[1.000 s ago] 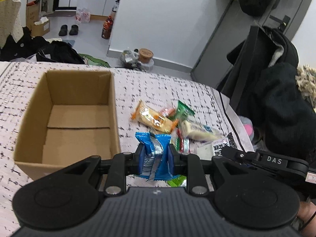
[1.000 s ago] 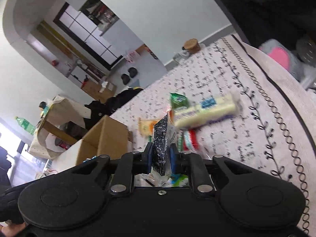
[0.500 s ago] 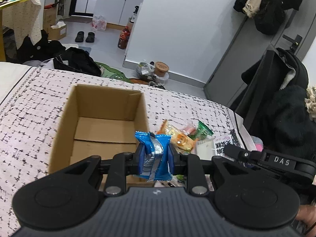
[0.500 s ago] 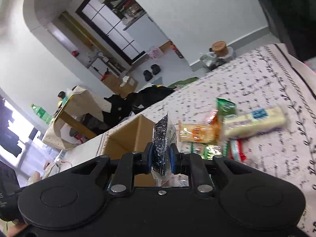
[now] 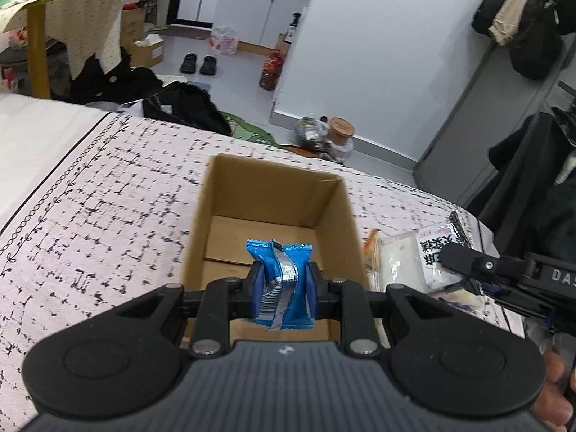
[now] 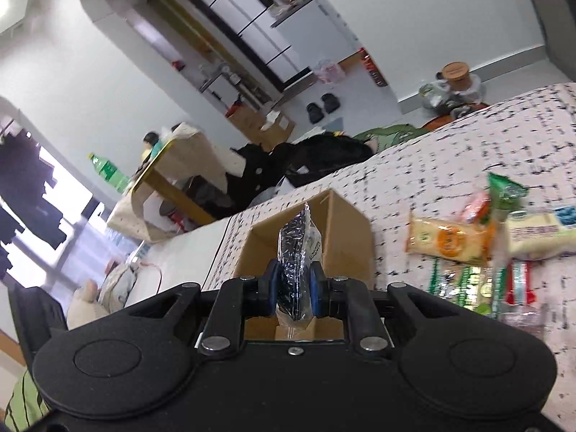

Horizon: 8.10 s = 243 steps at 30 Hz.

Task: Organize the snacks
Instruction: 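Open both grippers to drop the packets into the cardboard box, then move both tools back to the snack pile, then grasp a clear snack packet with the left gripper while the right grasps a green packet, then carry both packets over the box and open both grippers to drop them, then move both tools back to the snack pile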

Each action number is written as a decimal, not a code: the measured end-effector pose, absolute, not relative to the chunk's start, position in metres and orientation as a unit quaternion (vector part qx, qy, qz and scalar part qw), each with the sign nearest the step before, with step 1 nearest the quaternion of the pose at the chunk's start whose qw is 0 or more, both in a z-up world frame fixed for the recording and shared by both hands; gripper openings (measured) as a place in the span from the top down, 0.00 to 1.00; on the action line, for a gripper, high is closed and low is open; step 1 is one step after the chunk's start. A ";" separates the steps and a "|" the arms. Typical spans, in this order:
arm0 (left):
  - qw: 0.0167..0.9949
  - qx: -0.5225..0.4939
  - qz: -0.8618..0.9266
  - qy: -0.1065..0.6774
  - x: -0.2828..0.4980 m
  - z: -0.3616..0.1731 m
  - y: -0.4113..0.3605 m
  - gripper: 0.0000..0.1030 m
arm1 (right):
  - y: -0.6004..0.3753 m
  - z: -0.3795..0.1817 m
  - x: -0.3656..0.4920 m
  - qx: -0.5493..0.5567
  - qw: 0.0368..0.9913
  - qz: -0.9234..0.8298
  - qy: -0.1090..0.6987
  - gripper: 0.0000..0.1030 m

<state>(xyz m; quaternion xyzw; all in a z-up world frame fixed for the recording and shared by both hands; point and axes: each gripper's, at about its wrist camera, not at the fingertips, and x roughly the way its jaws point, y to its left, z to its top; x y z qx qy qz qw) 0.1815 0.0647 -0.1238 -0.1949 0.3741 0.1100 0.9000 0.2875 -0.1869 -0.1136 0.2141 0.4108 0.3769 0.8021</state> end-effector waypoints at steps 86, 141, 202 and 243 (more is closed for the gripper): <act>0.898 -0.168 -0.017 0.406 0.211 -0.153 -0.080 0.13 | -0.340 -0.168 0.254 0.182 0.849 0.200 0.454 0.18; 0.871 -0.203 0.108 0.434 0.226 -0.213 -0.067 0.42 | -0.297 -0.211 0.259 0.097 0.839 0.208 0.494 0.64; 0.904 -0.195 0.108 0.366 0.188 -0.132 0.004 0.84 | -0.212 -0.134 0.272 0.131 0.858 0.297 0.398 0.64; 0.885 -0.192 0.219 0.362 0.162 -0.125 0.074 0.53 | -0.151 -0.114 0.282 0.145 0.822 0.386 0.393 0.47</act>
